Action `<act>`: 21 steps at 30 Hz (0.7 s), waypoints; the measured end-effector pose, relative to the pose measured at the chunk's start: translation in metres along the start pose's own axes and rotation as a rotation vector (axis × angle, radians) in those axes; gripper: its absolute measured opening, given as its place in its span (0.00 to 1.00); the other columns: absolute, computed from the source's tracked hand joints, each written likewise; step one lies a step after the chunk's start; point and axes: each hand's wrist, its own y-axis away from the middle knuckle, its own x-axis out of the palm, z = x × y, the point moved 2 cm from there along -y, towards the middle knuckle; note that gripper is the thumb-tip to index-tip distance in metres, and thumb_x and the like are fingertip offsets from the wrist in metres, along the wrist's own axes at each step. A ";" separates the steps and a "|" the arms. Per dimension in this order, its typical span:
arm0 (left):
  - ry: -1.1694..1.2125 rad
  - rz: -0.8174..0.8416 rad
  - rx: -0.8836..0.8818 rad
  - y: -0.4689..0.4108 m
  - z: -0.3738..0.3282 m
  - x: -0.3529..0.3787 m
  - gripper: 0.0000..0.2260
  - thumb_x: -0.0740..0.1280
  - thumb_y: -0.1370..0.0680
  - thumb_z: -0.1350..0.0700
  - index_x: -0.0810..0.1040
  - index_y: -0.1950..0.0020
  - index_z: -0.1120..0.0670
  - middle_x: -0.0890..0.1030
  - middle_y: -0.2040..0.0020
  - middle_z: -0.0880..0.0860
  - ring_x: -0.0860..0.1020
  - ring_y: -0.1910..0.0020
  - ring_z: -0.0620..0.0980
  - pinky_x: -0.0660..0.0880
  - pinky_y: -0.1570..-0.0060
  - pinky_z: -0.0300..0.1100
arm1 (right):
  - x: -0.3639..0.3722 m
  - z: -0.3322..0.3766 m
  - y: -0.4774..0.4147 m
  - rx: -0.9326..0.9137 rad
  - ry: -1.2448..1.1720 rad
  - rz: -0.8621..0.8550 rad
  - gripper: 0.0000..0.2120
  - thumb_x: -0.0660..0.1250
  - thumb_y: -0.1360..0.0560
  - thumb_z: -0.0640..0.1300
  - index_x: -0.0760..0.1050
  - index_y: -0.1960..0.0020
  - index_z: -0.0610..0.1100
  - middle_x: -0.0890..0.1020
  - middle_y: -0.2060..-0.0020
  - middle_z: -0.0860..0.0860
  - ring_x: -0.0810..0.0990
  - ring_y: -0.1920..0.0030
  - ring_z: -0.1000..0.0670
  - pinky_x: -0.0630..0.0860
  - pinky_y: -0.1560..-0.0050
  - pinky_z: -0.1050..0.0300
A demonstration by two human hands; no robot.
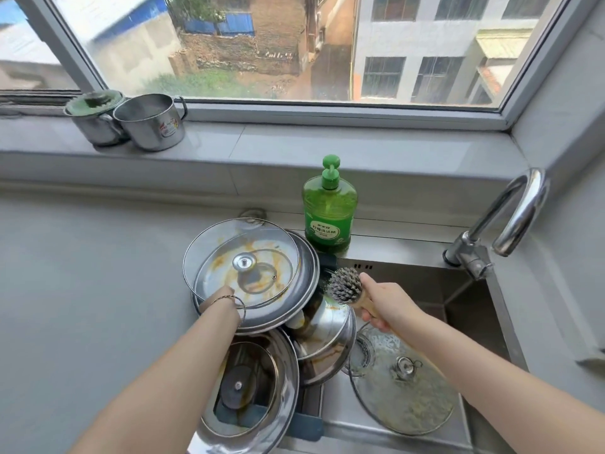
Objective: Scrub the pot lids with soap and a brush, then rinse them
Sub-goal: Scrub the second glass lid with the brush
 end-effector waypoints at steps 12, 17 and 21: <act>0.017 0.322 -0.187 0.004 -0.011 -0.014 0.11 0.54 0.19 0.69 0.69 0.38 0.68 0.71 0.61 0.57 0.73 0.36 0.50 0.60 0.32 0.35 | -0.003 -0.010 -0.002 0.005 -0.021 -0.005 0.22 0.54 0.20 0.54 0.73 0.62 0.39 0.74 0.81 0.50 0.64 0.84 0.53 0.61 0.80 0.66; 0.201 0.374 -0.186 0.016 -0.003 -0.003 0.16 0.50 0.22 0.74 0.65 0.36 0.70 0.71 0.42 0.60 0.70 0.33 0.55 0.64 0.32 0.40 | -0.003 -0.016 -0.006 0.040 -0.005 -0.015 0.22 0.53 0.20 0.55 0.73 0.60 0.40 0.74 0.80 0.50 0.64 0.83 0.52 0.60 0.80 0.66; 0.271 0.443 -0.212 0.028 0.005 0.002 0.22 0.48 0.23 0.75 0.61 0.29 0.67 0.70 0.32 0.59 0.70 0.32 0.56 0.66 0.34 0.41 | 0.000 -0.017 -0.007 0.060 0.006 -0.012 0.21 0.53 0.20 0.55 0.73 0.60 0.40 0.74 0.78 0.49 0.64 0.83 0.53 0.60 0.80 0.66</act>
